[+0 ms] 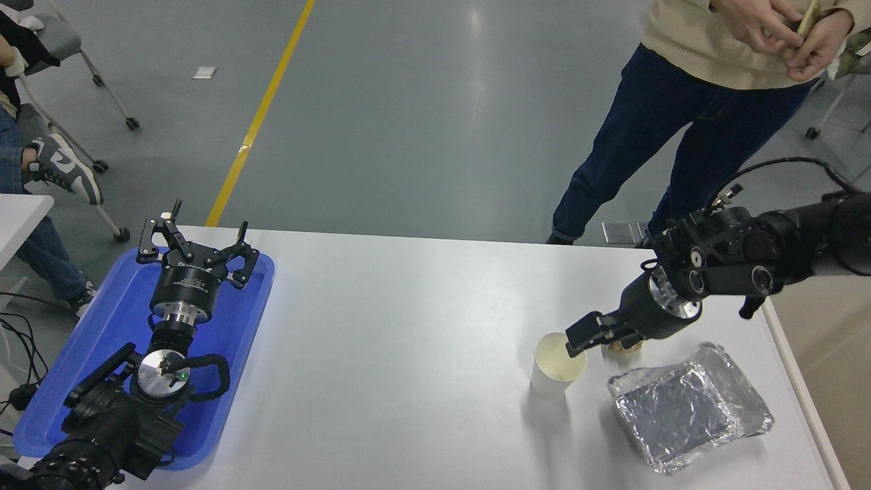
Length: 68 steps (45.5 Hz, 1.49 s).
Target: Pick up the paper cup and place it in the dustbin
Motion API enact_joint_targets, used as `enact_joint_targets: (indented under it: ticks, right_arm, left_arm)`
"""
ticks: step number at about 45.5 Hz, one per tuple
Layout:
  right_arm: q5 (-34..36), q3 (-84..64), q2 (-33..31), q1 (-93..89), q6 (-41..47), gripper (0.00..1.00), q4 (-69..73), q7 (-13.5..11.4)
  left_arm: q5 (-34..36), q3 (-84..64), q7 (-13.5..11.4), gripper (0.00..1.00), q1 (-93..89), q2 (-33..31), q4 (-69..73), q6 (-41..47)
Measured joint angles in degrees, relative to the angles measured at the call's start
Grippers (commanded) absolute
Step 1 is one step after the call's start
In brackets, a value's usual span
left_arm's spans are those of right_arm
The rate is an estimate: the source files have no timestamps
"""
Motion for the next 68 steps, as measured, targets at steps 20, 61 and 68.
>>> enact_joint_targets:
  ticks: [20, 61, 68]
  right_arm:
    - [-0.58, 1.56, 1.0, -4.66, -2.78, 1.0, -3.38, -2.74]
    - [0.02, 3.2, 2.07, -7.9, -4.44, 0.0, -5.05, -2.9]
    - [-0.32, 2.88, 2.02, -7.61, -4.24, 0.0, -5.05, -2.64]
  left_arm:
    - [0.0, 0.0, -0.08, 1.0, 0.0, 0.02, 0.02, 0.0]
    - [0.0, 0.0, -0.07, 1.0, 0.0, 0.01, 0.01, 0.0]
    - [0.0, 0.0, -0.07, 1.0, 0.0, 0.01, 0.0, 0.01]
